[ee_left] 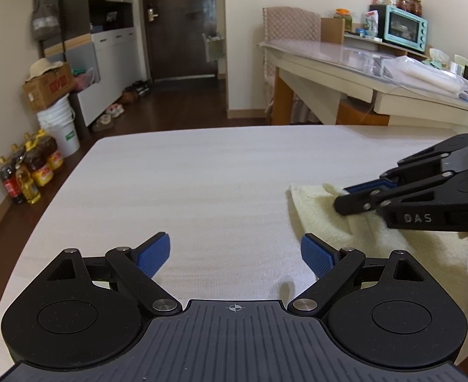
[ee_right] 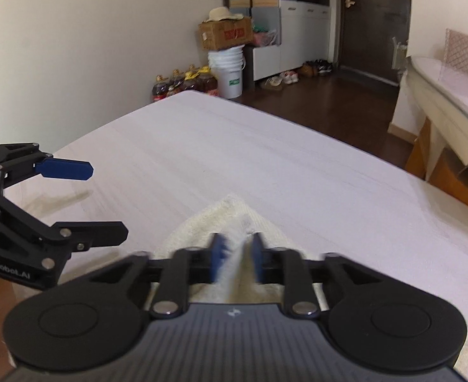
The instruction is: Fold towel
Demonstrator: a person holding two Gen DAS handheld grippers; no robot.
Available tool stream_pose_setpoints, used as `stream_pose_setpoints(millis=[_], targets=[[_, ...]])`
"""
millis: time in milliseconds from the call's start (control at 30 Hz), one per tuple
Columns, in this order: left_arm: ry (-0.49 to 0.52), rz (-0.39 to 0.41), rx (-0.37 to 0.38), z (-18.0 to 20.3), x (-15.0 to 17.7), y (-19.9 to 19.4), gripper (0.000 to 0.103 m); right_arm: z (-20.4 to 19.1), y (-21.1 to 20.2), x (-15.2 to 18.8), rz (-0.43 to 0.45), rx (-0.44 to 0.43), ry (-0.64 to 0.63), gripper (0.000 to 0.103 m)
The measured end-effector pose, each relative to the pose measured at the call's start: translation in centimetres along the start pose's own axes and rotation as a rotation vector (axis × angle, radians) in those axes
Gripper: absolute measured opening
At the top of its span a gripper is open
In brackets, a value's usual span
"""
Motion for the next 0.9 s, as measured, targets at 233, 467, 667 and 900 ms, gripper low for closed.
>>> stream_pose_setpoints(millis=[233,467,667,900], targets=[[0.018,0.005,0.052,0.8,-0.1,-0.5,0.093,-0.3,-6.6,0.7,0.17,0.151,-0.005,0.007],[0.097,0.003,0.145,3.2,0.6,-1.0,0.093,-2.4,-17.4,9.4,0.286,0.338,0.117,0.007],[0.17,-0.007,0.171,5.2,1.6,-1.1,0.093,-3.8,-19.7,15.5,0.202,0.373,0.201,0.011],[0.199,-0.005,0.159,6.0,2.2,-1.9,0.093,-4.0,-19.4,17.7,0.135,0.326,0.092,0.038]])
Point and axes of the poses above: each gripper's, at about its wrist camera, not at the fingertips, and y roughly the way its jaws point, z to its right, x to its underside, the point moved 3 cm from there along y, roughly the way its jaws point, and after that the axes turned 15 degrees about -y, right-handed, at the moved point
